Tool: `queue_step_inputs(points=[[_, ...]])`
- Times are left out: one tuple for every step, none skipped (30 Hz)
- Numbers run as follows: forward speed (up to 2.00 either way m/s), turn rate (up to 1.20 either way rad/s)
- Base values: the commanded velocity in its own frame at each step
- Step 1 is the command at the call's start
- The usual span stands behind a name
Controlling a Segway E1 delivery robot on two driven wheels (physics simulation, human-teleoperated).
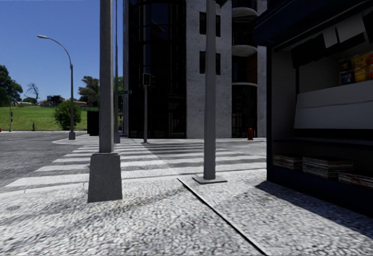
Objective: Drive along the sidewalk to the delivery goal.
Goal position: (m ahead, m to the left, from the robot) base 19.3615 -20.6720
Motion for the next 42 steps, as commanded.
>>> queue_step_inputs(points=[[1.11, 0.0], [1.13, 0.0], [1.15, 0.0], [1.15, 0.0], [1.18, 0.0], [1.19, 0.0], [1.19, 0.0], [1.19, 0.0], [1.19, 0.0], [1.19, 0.0], [1.19, 0.0], [1.19, 0.0], [1.19, 0.0], [1.19, 0.0], [1.19, 0.0], [1.19, 0.01], [1.19, 0.1], [1.19, 0.14], [1.19, 0.14], [1.18, 0.17], [1.18, 0.21], [1.18, 0.21], [1.18, 0.24], [1.18, 0.24], [1.18, 0.24], [1.18, 0.24], [1.18, 0.24], [1.18, 0.24], [1.18, 0.24], [1.18, 0.24], [1.18, 0.27], [1.18, 0.31], [1.18, 0.34], [1.18, 0.34], [1.18, 0.36], [1.17, 0.36], [1.17, 0.37], [1.17, 0.37], [1.17, 0.37], [1.17, 0.37], [1.17, 0.37], [1.17, 0.37]])
